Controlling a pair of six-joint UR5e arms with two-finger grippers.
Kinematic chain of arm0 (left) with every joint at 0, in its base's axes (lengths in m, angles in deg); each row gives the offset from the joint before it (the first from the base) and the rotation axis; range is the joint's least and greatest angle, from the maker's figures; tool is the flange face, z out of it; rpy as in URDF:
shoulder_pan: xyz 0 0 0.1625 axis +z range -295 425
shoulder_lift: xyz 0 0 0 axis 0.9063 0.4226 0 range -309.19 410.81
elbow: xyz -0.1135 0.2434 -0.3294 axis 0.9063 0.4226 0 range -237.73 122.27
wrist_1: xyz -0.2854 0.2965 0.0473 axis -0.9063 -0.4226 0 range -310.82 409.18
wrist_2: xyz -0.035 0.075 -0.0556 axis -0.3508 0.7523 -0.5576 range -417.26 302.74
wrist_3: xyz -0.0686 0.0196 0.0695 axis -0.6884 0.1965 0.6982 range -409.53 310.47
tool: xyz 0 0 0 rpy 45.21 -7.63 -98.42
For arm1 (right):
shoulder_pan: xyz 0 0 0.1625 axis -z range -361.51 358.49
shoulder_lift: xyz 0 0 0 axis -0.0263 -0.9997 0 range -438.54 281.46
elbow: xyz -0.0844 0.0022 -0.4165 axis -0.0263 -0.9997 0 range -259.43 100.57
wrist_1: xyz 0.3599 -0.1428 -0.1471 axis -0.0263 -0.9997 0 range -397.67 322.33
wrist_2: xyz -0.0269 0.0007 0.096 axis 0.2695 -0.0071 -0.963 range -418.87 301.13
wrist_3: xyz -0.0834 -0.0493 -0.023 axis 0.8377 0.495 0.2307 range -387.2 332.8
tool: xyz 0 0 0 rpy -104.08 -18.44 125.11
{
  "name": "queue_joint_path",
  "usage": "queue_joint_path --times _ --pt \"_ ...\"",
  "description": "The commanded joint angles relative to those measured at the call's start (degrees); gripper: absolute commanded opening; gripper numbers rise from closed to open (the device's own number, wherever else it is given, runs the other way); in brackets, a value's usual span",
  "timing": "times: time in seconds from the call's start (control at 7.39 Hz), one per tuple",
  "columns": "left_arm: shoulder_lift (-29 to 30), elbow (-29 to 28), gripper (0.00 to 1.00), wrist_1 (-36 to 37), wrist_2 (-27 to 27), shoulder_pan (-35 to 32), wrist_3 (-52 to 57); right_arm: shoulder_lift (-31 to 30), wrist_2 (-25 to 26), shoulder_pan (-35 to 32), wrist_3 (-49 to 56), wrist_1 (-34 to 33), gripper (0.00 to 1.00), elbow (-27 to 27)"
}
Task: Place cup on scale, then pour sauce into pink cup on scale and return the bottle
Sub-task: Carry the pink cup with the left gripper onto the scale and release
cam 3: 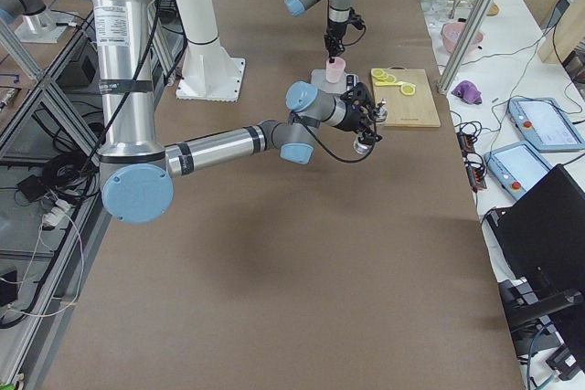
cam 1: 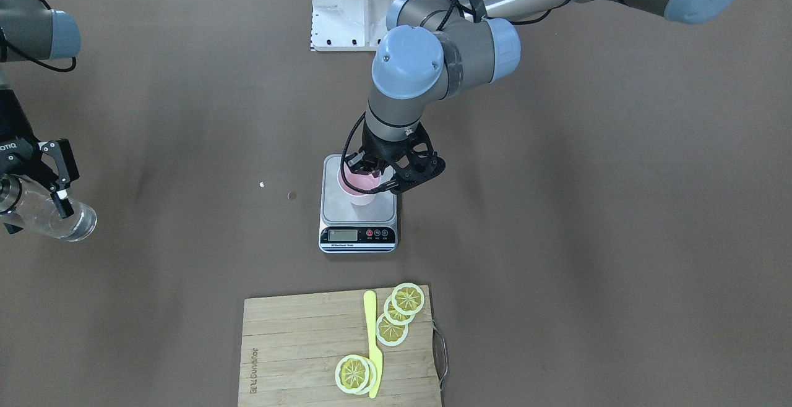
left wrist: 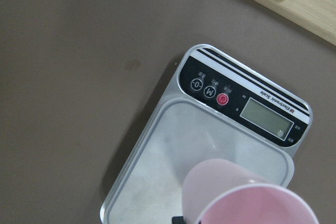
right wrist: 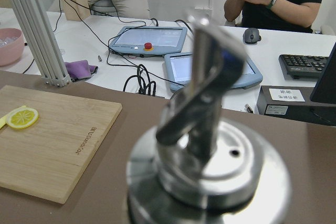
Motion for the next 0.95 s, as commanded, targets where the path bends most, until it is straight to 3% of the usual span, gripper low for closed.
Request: queue_joint_path --times 0.0,0.14,0.27,0.81 --pt "-0.3 0.1 0.25 0.0 0.2 0.0 -0.1 0.0 0.0 0.0 0.0 0.0 0.0 0.0" --pt "-0.4 0.2 0.5 -0.1 0.2 0.0 0.3 0.0 0.0 -0.1 0.0 0.0 0.0 0.0" --pt "-0.4 0.5 0.98 -0.1 0.4 0.1 0.3 0.0 -0.1 -0.1 0.0 0.1 0.0 0.0" --pt "-2.8 6.3 0.99 0.3 -0.1 -1.5 0.4 0.2 0.0 0.0 0.0 -0.4 0.0 0.1"
